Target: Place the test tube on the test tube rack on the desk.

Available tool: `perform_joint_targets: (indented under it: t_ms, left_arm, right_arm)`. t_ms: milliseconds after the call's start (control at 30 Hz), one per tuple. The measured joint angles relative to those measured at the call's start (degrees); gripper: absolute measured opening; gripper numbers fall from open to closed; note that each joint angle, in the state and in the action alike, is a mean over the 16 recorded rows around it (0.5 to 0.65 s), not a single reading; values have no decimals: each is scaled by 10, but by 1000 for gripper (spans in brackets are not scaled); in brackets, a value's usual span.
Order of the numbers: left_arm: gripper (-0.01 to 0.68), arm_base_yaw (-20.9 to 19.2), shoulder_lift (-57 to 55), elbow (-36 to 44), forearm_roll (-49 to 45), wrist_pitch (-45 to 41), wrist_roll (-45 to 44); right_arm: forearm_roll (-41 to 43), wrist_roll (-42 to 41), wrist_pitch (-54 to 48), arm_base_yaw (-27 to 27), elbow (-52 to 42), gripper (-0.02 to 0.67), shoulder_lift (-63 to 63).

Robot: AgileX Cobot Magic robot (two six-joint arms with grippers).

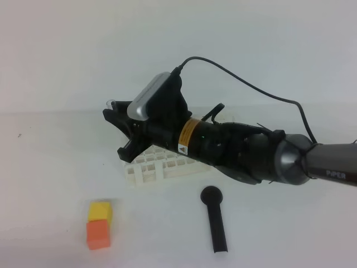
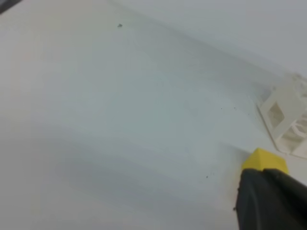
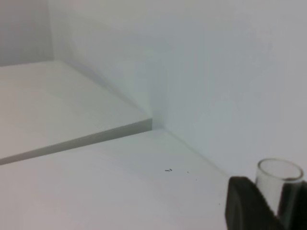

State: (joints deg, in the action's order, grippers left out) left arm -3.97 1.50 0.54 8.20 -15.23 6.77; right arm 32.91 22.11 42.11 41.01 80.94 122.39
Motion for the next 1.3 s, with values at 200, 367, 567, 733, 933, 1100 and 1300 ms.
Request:
perform_joint_targets:
  t_ms: [200,367,567,733,933,1100,1300]
  left_arm:
    - [-1,0,0,2,4,-40,-31]
    - [-1,0,0,3,4,-40,-50]
    - [-1,0,0,3,5,-40,-56]
    - [-1,0,0,3,5,-39,-59]
    - [-1,0,1,3,5,-39,-61]
    - [-1,0,1,-2,5,-42,-61]
    - [-1,0,0,0,5,-41,-61]
  right_arm:
    - [-9,-5,4,0,0,127,10]
    - [-19,-8,10,0,1,127,24]
    - [-35,-15,16,0,1,148,36]
    - [-47,-22,18,0,1,215,42]
    - [-55,-30,16,0,1,312,42]
    - [-51,-32,6,0,1,355,36]
    - [-11,-29,-46,0,1,253,3]
